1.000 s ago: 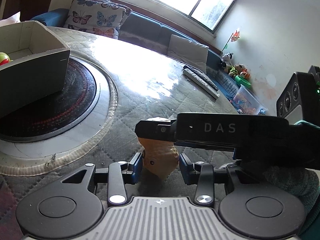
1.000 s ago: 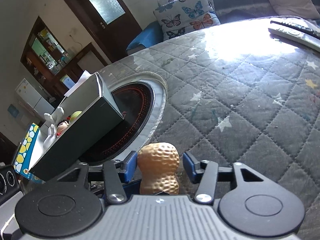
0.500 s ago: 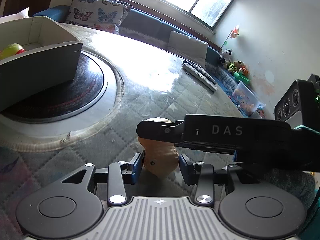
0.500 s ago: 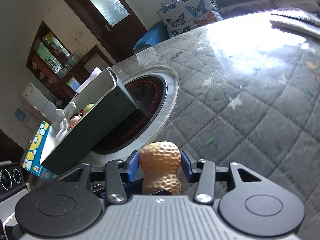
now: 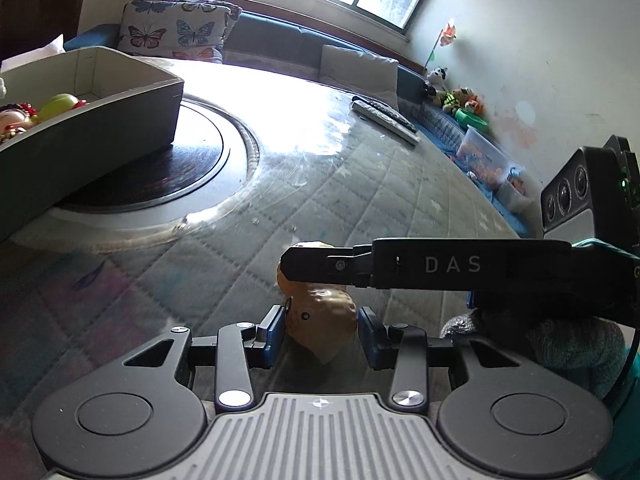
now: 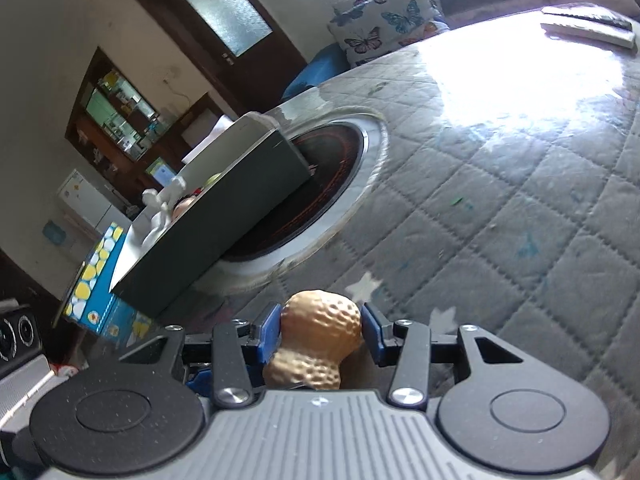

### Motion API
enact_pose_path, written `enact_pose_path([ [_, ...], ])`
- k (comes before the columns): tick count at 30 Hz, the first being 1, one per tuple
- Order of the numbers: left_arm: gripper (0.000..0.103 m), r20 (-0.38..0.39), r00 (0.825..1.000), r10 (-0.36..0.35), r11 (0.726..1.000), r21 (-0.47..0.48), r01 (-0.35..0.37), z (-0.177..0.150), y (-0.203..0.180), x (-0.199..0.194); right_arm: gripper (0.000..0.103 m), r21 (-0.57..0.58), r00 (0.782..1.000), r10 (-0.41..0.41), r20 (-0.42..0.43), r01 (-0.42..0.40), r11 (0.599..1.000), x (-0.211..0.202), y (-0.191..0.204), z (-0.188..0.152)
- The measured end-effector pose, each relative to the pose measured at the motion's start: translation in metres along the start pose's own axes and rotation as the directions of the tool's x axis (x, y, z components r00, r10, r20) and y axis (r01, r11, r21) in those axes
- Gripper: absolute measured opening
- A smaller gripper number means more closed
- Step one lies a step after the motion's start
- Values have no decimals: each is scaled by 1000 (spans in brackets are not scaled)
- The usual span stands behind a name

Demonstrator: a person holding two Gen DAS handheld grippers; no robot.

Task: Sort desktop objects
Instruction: 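Lift the tan peanut figure and carry it toward the grey box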

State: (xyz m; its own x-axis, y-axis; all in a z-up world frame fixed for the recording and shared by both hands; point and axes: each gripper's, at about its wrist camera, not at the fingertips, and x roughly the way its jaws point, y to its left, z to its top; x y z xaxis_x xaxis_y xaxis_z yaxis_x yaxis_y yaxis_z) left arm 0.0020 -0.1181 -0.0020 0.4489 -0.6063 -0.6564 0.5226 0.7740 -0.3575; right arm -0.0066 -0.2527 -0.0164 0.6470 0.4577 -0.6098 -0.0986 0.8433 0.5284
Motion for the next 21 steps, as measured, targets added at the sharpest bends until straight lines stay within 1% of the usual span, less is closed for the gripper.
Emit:
enact_pose_path([
  [3, 43, 0, 1000, 4, 1000, 7, -4, -8, 4, -9, 47, -45, 1000, -2, -1, 2, 999, -2, 10, -7],
  [8, 45, 12, 1000, 10, 999, -43, -9, -11, 12, -18, 48, -96, 999, -32, 7, 32, 995, 0, 21, -13],
  [14, 45, 33, 999, 24, 996, -85, -21, -13, 17, -25, 47, -98, 999, -33, 23, 35, 995, -1, 24, -18],
  [18, 42, 50, 998, 36, 997, -77, -32, -16, 13, -27, 47, -104, 999, -38, 31, 41, 994, 0, 26, -19],
  [19, 41, 53, 998, 32, 997, -77, -27, -18, 13, -27, 47, -103, 999, -37, 30, 40, 994, 0, 26, -19],
  [20, 37, 53, 998, 20, 997, -77, -16, -18, 13, -27, 47, -103, 999, -38, 31, 41, 994, 0, 26, -19],
  [21, 37, 51, 999, 16, 997, -77, -12, -18, 12, -26, 47, -104, 999, -40, 32, 43, 994, 1, 27, -19],
])
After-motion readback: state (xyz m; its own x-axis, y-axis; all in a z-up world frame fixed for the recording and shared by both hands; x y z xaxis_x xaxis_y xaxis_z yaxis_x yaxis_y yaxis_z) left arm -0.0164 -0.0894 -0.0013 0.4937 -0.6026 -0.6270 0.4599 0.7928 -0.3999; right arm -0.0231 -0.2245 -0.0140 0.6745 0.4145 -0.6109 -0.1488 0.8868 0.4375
